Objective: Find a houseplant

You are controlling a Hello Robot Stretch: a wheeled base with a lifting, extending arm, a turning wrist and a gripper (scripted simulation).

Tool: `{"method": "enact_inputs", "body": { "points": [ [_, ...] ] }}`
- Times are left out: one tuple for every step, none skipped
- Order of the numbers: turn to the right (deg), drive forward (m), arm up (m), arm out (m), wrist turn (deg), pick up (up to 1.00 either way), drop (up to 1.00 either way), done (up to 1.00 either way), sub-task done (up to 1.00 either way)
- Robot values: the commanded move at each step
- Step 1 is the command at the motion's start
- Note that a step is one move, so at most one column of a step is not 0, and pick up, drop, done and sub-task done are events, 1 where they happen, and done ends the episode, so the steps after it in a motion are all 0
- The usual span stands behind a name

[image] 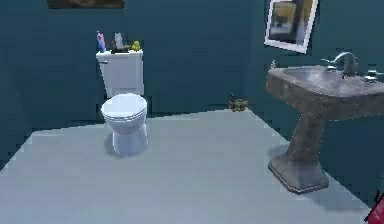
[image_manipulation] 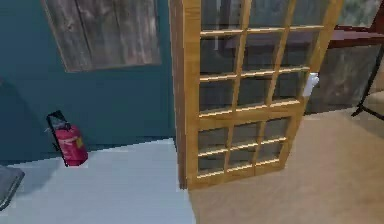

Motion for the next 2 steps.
{"method": "enact_inputs", "body": {
  "points": [
    [-45.0, 0.0, 0.0, 0.0, 0.0, 0.0, 0.0, 0.0, 0.0],
    [-18.0, 0.0, 0.0, 0.0, 0.0, 0.0, 0.0, 0.0, 0.0]
  ]
}}
